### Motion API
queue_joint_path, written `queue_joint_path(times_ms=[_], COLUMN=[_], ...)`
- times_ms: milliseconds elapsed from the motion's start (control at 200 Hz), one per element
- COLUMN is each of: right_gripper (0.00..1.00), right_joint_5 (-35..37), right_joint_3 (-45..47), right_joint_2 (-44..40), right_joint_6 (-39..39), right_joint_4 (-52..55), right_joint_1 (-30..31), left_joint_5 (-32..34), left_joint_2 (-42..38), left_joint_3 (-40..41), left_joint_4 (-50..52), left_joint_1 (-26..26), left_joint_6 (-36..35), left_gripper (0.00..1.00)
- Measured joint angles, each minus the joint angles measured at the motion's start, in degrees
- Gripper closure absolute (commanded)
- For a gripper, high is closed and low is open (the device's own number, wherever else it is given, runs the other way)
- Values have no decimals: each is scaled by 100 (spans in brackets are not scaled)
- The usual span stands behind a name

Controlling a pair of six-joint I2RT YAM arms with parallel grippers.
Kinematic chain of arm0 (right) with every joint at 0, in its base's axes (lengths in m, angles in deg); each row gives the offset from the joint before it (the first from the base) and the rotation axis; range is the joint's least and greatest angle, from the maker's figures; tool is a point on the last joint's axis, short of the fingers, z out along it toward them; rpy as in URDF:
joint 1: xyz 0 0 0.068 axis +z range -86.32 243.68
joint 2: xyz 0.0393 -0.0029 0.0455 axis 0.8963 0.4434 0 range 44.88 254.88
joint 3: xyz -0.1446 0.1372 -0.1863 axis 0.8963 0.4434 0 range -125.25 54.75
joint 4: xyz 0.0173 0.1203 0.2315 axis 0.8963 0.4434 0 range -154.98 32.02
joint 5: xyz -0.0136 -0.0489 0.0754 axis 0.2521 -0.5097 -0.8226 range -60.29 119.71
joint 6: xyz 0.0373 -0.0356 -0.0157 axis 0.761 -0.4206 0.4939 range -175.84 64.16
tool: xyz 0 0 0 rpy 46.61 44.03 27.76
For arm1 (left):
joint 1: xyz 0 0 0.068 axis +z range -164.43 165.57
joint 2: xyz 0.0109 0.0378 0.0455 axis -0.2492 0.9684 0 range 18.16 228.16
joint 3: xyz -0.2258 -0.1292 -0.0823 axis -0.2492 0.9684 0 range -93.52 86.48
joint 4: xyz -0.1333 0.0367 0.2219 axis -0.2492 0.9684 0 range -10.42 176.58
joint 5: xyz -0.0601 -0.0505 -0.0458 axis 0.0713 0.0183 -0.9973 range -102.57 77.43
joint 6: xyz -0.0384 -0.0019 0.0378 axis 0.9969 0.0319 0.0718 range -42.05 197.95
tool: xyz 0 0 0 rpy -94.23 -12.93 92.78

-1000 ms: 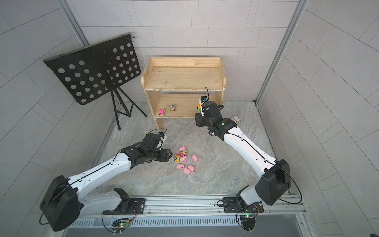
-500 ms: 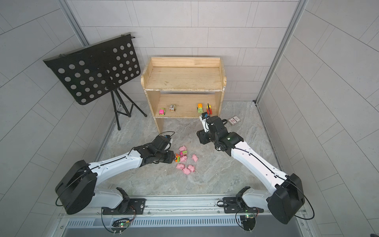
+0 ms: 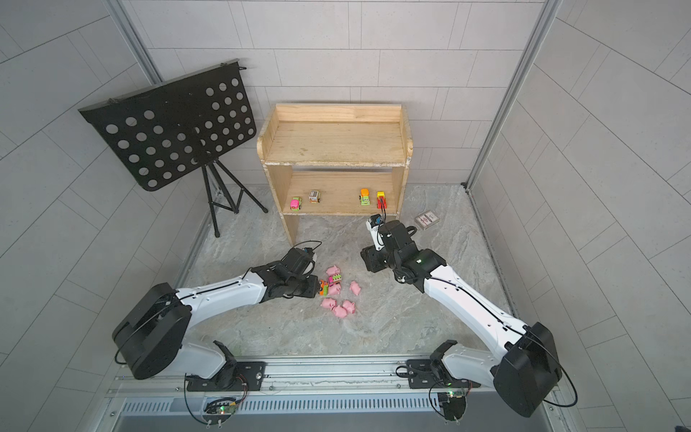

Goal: Organize plastic toys on shelves
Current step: Adjust the plastic toy at the center of the board.

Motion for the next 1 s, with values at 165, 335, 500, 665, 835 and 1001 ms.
queue_joint_path(times_ms=[165, 335, 500, 665, 835, 1001], right_gripper=[37, 37, 37, 36, 36, 36], right_joint_5=[-11, -11, -11, -7, 24, 44], right_joint_3=[0, 22, 48, 52, 52, 52], right_joint_2=[-2, -2, -4, -4, -4, -4], right_joint_6=[2, 22, 52, 68, 101, 105], right_joint_4=[-15, -39, -44, -50, -50, -50], right_joint_1=[0, 0, 0, 0, 0, 0], left_joint_5=[59, 177, 321, 640, 1019, 1344], left_joint_2=[37, 37, 24, -9, -11, -26], left_joint_3=[31, 61, 83, 111, 186, 184], left_joint_4=[-17, -24, -55, -9, 376, 708], left_joint_1=[0, 0, 0, -13, -11, -11], left_joint_6=[7, 15, 15, 13, -31, -66], left_gripper=[70, 70, 71, 71, 71, 69])
